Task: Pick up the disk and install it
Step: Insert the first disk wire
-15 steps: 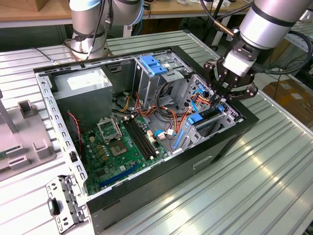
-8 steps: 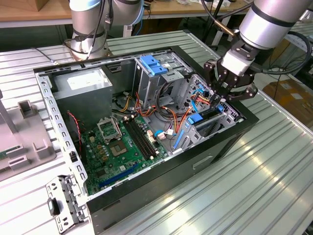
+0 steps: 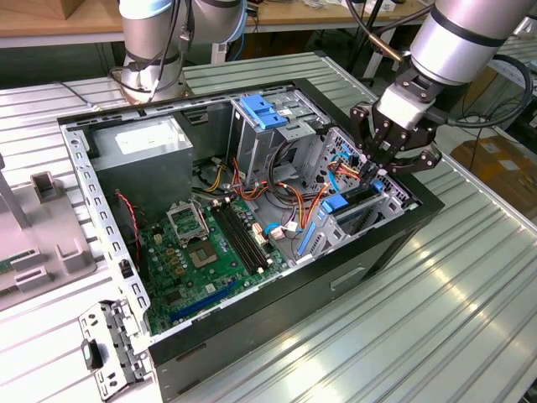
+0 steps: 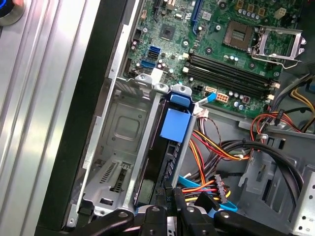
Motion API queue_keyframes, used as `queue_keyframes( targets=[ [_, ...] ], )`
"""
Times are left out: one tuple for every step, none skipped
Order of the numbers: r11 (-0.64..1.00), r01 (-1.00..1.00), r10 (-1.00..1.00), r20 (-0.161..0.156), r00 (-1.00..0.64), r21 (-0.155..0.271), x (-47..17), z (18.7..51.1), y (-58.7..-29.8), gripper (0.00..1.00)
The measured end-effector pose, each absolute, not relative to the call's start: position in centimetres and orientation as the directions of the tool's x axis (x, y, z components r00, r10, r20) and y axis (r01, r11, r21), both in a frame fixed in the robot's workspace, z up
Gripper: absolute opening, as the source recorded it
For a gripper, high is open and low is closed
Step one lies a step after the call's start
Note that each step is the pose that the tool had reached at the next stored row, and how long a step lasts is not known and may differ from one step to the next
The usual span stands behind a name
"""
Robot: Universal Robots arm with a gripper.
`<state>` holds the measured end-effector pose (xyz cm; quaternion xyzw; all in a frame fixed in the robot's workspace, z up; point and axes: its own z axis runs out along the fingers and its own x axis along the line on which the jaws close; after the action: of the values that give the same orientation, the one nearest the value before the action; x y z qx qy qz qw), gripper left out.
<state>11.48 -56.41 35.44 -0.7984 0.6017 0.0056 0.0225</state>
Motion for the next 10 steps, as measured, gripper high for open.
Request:
queue_keyframes(
  targets=[
    [-0.271,-0.962,-0.962,-0.036,0.272,-0.029,11.48,35.44,-56.41,0.18],
    [-0.267,-0.963,-0.963,-0.036,0.268,-0.029,11.48,35.43,-56.41,0.18],
    [-0.264,-0.964,-0.964,-0.036,0.265,-0.029,11.47,35.43,-56.41,0.18],
    [-0.262,-0.965,-0.964,-0.036,0.263,-0.029,11.45,35.42,-56.41,0.18],
    [-0.258,-0.966,-0.965,-0.036,0.259,-0.029,11.43,35.42,-56.41,0.18],
    [-0.255,-0.967,-0.966,-0.036,0.256,-0.029,11.4,35.42,-56.41,0.18],
    [-0.25,-0.968,-0.967,-0.036,0.251,-0.029,11.33,35.41,-56.41,0.18],
    [-0.248,-0.968,-0.968,-0.036,0.249,-0.029,11.29,35.41,-56.41,0.18],
    [-0.246,-0.969,-0.968,-0.036,0.247,-0.029,11.24,35.42,-56.41,0.18],
    [-0.243,-0.97,-0.969,-0.036,0.244,-0.029,11.14,35.41,-56.41,0.18]
  ],
)
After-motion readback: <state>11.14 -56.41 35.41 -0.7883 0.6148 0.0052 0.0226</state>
